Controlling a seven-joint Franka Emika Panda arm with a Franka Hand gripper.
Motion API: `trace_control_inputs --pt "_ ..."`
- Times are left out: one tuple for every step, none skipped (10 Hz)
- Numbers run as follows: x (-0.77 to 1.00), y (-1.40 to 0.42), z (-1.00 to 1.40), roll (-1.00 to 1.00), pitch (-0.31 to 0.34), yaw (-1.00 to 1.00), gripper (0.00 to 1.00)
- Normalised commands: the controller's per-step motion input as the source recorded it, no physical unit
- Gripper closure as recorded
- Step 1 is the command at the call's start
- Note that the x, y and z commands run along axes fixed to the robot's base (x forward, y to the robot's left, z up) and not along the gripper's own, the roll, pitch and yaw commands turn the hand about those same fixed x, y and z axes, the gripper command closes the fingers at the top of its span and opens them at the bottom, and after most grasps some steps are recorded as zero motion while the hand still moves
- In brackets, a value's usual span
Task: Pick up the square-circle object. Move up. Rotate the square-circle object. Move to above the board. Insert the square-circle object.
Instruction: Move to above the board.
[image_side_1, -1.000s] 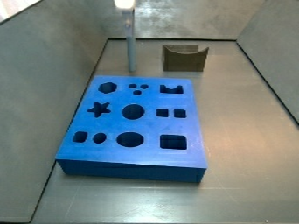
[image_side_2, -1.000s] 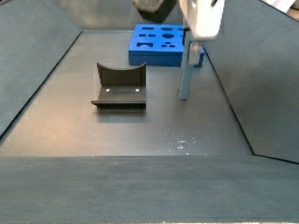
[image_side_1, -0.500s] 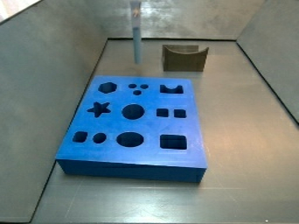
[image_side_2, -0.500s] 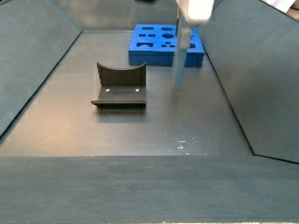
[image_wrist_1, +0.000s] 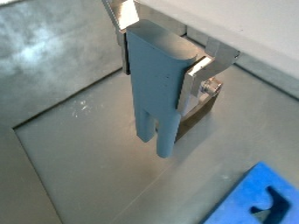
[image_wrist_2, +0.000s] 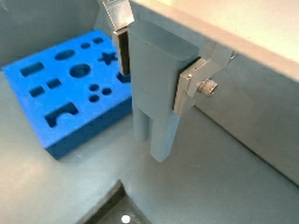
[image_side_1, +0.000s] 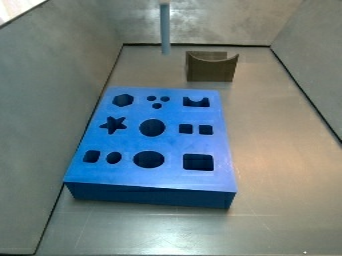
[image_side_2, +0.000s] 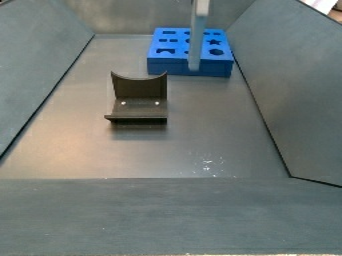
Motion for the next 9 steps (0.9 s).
trace_control_inputs --pt "0.16 -0.12 1.00 0.00 0.104 0.02 1.00" --pt "0.15 -0.11 1.00 0.00 0.102 0.02 1.00" --pt "0.09 -0.07 0.78 -0.01 0.101 0.02 1.00" --pt "0.06 -0.04 0.61 -0.01 0.099 0.02 1.00" --pt "0.04 -0.03 0.45 -0.01 0.092 0.02 1.00" --pt "0.03 -0.02 0.29 -0.02 0.091 0.02 1.00" --pt "-0.04 -1.00 0.18 0.01 0.052 1.00 1.00" --pt "-0.04 -1.00 0.16 0.01 0.053 1.00 1.00" --pt "-0.04 -1.00 0.17 0.02 0.055 1.00 1.00"
